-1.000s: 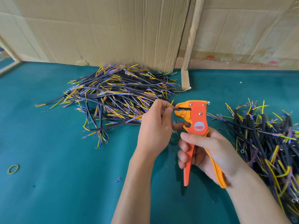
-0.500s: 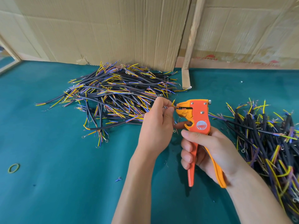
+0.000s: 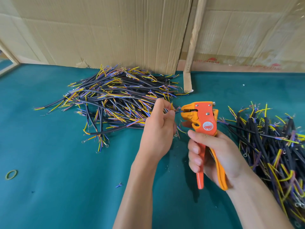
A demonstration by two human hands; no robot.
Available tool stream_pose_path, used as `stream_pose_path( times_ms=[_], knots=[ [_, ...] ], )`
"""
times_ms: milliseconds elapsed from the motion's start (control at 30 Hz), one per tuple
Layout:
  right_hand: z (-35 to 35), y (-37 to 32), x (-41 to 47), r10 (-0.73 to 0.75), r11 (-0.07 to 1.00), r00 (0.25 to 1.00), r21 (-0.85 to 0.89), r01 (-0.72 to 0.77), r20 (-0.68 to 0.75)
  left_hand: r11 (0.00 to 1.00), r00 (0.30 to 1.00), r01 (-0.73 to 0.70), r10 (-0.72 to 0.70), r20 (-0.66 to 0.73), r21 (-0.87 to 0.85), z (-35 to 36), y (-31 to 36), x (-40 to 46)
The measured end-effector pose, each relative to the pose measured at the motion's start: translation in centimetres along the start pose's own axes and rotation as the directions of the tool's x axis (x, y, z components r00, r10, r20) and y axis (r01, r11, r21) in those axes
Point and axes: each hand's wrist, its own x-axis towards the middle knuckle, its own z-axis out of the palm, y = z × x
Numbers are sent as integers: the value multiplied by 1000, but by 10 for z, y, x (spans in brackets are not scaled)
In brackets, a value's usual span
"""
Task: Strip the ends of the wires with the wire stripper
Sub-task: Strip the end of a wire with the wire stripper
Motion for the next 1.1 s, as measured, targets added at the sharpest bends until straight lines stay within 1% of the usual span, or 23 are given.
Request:
stream_pose_path(
  times_ms=[100, 267, 400, 500, 700, 800, 867, 1000, 1100],
  knots=[
    [-6, -4, 0, -20, 996, 1000, 91, 19, 6, 999, 1000, -11, 12, -24, 52, 0, -1, 1],
    [-11, -6, 2, -32, 994, 999, 106, 35, -27, 997, 999, 8, -4, -51, 79, 0, -1, 1],
    [-14, -5, 1, -10, 995, 1000, 102, 9, 11, 1000, 997, 19, -18, -75, 14, -2, -1, 1],
    [-16, -5, -1, -22, 993, 999, 114, 16, 50, 999, 995, 24, -26, -95, -27, -4, -1, 1],
    [-14, -4, -2, -35, 994, 999, 104, 31, 37, 996, 994, 54, -61, -89, -70, -5, -3, 2],
    [-15, -3, -2, -21, 994, 999, 104, 17, 33, 998, 990, 48, -54, -133, -52, -5, -4, 2],
    [-16, -3, -2, -4, 996, 999, 87, 1, 41, 998, 986, 43, -50, -159, -46, -4, -3, 3],
    [-15, -2, -6, 27, 1000, 996, -12, -26, 86, 997, 980, 41, -53, -190, -67, -3, -3, 4],
    [-13, -1, -7, 27, 998, 993, -58, -20, 116, 996, 974, 42, -59, -217, -82, -2, -3, 5]
  ],
)
